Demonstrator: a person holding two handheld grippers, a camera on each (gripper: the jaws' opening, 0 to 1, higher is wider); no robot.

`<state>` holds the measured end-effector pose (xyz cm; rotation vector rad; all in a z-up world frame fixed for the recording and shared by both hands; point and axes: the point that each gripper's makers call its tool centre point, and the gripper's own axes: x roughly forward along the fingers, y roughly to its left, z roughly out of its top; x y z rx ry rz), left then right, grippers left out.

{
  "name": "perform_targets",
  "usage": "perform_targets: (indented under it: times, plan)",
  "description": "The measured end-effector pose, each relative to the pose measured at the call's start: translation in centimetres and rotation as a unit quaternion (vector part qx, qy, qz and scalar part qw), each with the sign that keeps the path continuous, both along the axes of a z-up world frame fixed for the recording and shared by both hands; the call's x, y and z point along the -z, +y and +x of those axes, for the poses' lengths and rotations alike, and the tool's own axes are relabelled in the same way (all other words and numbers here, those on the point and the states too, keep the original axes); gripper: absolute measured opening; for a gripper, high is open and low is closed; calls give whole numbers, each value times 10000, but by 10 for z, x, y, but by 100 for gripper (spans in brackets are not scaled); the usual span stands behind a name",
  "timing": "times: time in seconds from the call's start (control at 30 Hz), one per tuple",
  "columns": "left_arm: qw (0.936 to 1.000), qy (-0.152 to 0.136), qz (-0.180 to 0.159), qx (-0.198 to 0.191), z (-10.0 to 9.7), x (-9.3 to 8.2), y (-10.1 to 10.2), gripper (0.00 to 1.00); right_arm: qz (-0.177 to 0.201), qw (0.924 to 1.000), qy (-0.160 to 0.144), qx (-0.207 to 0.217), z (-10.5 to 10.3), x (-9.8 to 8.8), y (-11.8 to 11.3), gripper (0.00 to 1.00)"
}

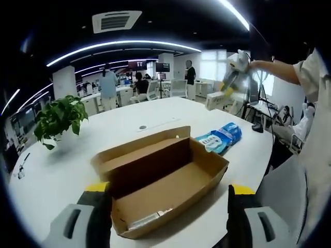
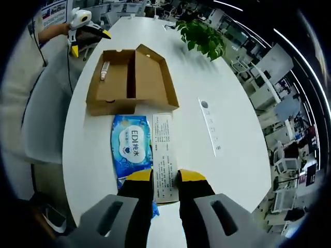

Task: Operate the shoe box by opening the lid, removing the specified soft item, and placing it in the target area until the item is outside and the box remains undamaged.

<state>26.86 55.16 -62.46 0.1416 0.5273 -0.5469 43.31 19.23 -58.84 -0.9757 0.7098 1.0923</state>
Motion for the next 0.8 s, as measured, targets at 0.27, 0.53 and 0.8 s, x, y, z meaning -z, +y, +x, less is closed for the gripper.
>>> perform_targets:
  times: [0.27,0.53,0.8]
  plan:
    - [9999,94,26,-35,1,4,2,94,-160,9998,103,105,8,26,-15,16]
    - [9998,195,50,-69,0,9,4,94,-377,9990,158,204,18,50,-34,16]
    - [9996,254,99,-91,-1,11,4,94,-631,9975,264,194,22,78,-45,16]
